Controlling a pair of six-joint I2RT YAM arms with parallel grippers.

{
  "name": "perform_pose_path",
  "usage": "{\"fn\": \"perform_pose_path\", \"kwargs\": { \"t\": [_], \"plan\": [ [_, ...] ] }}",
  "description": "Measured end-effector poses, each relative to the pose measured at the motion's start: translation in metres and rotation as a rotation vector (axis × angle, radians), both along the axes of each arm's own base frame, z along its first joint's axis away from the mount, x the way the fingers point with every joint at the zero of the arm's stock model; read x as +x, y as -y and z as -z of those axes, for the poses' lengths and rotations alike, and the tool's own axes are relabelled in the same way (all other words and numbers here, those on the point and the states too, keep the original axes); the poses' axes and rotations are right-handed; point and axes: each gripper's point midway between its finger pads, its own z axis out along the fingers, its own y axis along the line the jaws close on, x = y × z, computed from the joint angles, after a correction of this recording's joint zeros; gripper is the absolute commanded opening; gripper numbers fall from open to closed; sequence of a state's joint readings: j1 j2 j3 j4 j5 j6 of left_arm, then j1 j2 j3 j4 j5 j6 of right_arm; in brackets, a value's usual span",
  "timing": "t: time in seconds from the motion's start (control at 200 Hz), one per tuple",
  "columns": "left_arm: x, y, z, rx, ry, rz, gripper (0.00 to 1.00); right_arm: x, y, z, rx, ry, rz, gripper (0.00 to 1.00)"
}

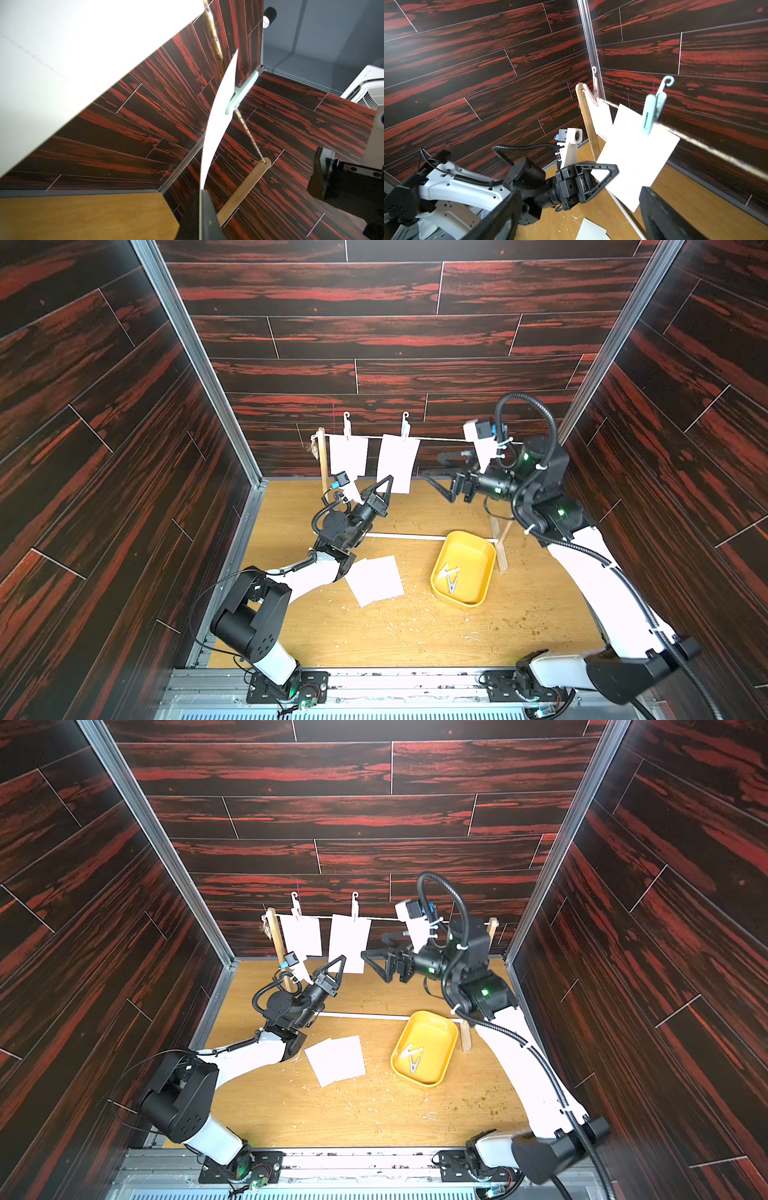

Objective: Remove the postcards from the strings
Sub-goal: Remove the clamp from the clothesline.

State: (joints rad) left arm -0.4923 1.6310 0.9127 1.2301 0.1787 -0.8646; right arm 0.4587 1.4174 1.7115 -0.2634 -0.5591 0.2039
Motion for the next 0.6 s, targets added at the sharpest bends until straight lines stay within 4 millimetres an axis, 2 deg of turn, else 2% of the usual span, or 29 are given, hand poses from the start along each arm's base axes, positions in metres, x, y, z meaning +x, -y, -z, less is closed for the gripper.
{"fn": "perform_pose_path", "kwargs": {
  "t": [0.195, 0.361, 0.601],
  "plan": [
    [0.009, 0.002, 0.01, -0.033, -0.045, 0.048, 0.0, 0.036, -0.005, -0.021, 0.012, 0.021, -0.028, 0.92],
    [0.008, 0.003, 0.011, -0.062, -0.066, 0.096, 0.0, 0.065, -0.003, -0.022, 0.025, 0.003, -0.058, 0.92],
    [0.005, 0.004, 0.003, -0.093, -0.072, 0.144, 0.0, 0.094, -0.008, -0.024, 0.055, -0.023, -0.112, 0.92]
  ]
}}
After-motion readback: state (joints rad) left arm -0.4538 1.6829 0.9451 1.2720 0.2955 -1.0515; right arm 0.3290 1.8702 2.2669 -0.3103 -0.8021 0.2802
